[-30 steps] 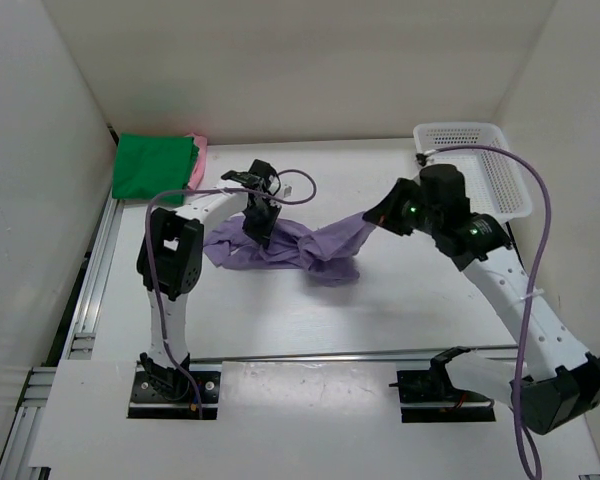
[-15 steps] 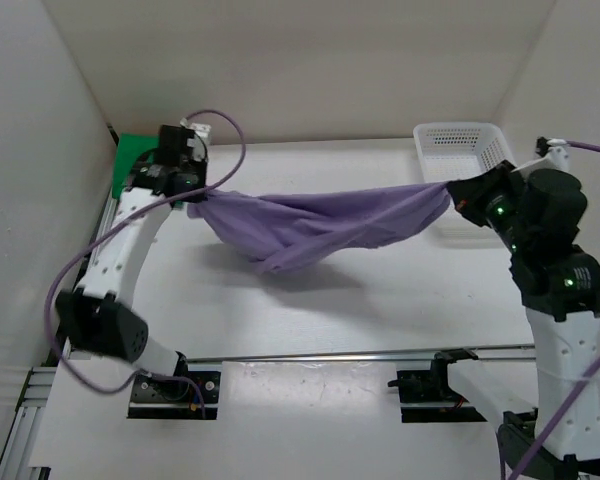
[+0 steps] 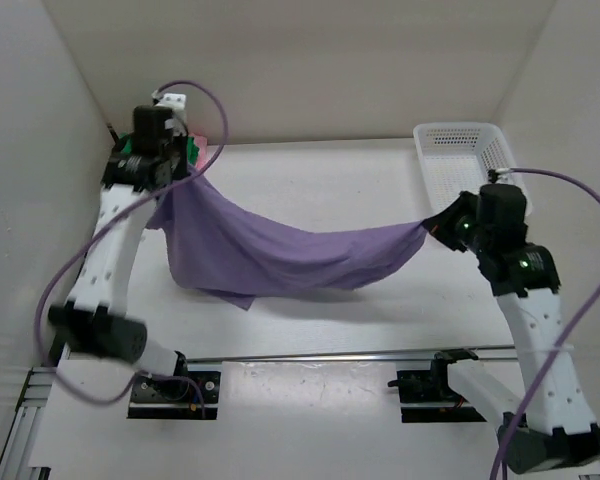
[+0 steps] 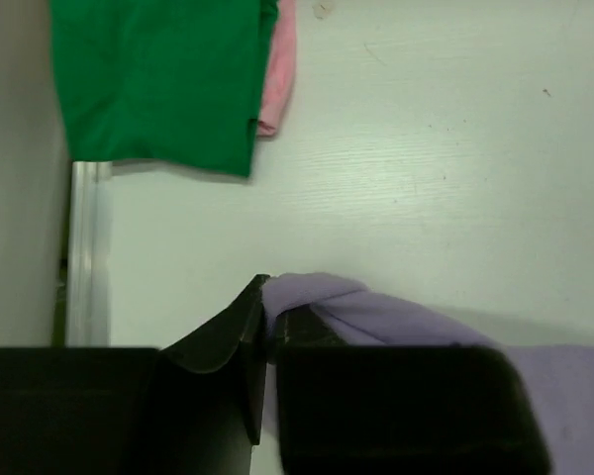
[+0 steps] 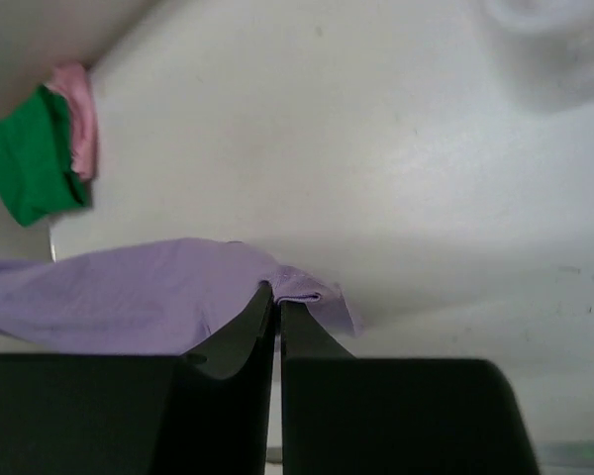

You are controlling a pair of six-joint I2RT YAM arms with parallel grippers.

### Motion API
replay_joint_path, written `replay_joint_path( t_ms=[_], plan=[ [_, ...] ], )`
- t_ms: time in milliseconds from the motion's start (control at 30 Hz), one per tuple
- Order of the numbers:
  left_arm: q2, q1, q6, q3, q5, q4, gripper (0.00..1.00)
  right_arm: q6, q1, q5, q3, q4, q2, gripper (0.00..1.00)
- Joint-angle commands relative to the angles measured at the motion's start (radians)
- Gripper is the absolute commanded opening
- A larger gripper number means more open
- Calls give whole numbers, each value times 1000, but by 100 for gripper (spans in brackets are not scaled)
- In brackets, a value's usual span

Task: Fold and stack the t-shirts
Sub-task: Flatten out the tshirt

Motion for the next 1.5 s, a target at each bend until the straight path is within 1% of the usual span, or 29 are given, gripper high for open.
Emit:
replay_joint_path(
  t_ms=[0,33,67,100,133,200,233,267,300,333,367,400,433,467,533,567,600,633,667,700,767,867,1000,1133,1233,1267,1333,1400,1467],
  plan=[
    [367,4,0,125,21,41,21,67,-5,-78,-62,103,63,0],
    [458,4,0,284,-14,24,32,78,-5,-87,-95,117,97,0],
    [550,4,0,384,-54,-29,44,98,-5,-87,-112,126,114,0],
    [729,-9,0,496,-148,-74,61,98,-5,-98,-129,149,128,0],
    [802,-28,0,722,-201,-121,100,112,-5,-98,-143,158,157,0],
    [875,-55,0,854,-259,-236,100,123,-5,-107,-163,158,180,0],
    [814,-65,0,844,-243,-237,100,123,-5,-107,-163,158,189,0],
    [738,-78,0,672,-212,-205,100,132,-5,-107,-175,158,201,0],
    [523,-78,0,526,-147,-77,100,132,-5,-96,-188,167,202,0],
    [404,-110,0,368,-113,2,100,132,-5,-84,-188,167,211,0],
    [298,-131,0,92,-80,56,100,132,-5,-84,-200,167,211,0],
    [129,-156,0,-10,-10,76,100,123,-5,-84,-211,167,211,0],
    [62,-183,0,-94,13,76,100,123,-5,-73,-211,167,220,0],
    [7,-250,0,-250,26,41,98,113,-5,-73,-221,167,220,0],
    [-102,-312,0,-400,87,-15,96,113,-5,-73,-234,167,220,0],
    [-124,-376,0,-478,87,-32,95,113,-5,-73,-244,177,220,0],
    [-137,-409,0,-621,75,-33,95,113,-5,-73,-245,177,220,0],
    [-138,-438,0,-682,34,-33,95,113,-5,-73,-254,177,220,0],
    [-138,-493,0,-727,18,-19,95,113,-5,-73,-254,177,220,0],
    [-124,-516,0,-783,18,3,94,113,-5,-73,-263,177,211,0],
    [-86,-564,0,-813,-6,44,94,113,-5,-73,-274,177,200,0],
    [-12,-582,0,-813,-6,104,94,123,-5,-61,-309,177,162,0],
    [63,-582,0,-769,-6,130,94,132,-5,-40,-361,177,133,0],
    [103,-582,0,-790,-28,168,89,132,-5,-40,-383,167,110,0],
    [134,-582,0,-790,32,178,87,132,-5,-29,-392,167,100,0],
    [163,-582,0,-790,67,178,81,132,-5,-29,-392,167,100,0],
    [189,-582,0,-790,76,178,72,132,-14,-29,-392,167,100,0],
    [229,-582,0,-790,76,178,59,121,-14,-29,-380,158,100,0],
    [249,-557,0,-790,76,178,52,110,-25,-20,-369,158,100,0]
  ],
)
